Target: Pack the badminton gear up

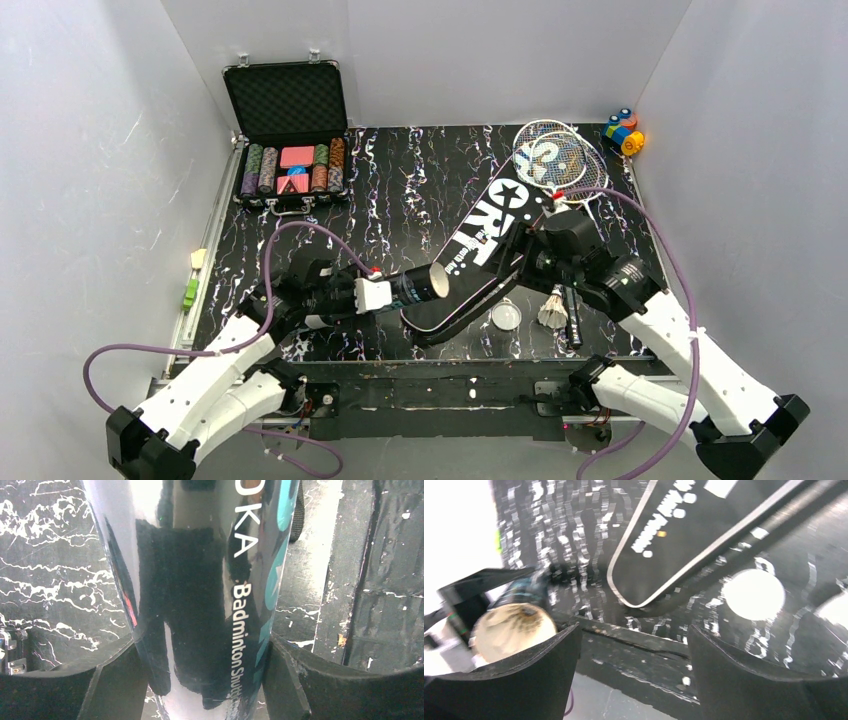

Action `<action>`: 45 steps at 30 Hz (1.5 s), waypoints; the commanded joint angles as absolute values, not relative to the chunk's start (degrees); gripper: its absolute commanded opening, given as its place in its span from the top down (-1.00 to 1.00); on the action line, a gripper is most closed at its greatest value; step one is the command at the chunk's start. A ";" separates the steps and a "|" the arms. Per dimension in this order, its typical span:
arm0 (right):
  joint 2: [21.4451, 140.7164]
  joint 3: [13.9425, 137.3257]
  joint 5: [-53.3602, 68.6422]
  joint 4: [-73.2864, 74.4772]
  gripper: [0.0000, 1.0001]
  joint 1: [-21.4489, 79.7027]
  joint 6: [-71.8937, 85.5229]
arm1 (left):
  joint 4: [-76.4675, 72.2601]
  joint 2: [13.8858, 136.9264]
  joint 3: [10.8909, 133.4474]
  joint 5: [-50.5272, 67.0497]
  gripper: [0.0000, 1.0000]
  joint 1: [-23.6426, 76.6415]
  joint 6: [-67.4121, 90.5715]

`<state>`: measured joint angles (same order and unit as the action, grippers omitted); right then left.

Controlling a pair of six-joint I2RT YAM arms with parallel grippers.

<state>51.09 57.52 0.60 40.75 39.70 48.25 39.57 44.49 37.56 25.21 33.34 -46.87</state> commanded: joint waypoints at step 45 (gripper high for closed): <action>50.69 34.73 -39.02 44.26 0.21 35.33 77.49 | 37.66 44.52 39.17 27.27 0.87 33.55 -46.49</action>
<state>49.21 31.46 -35.73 45.41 35.62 77.52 38.57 45.87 37.56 25.02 33.39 -46.02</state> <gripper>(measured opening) 0.457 0.673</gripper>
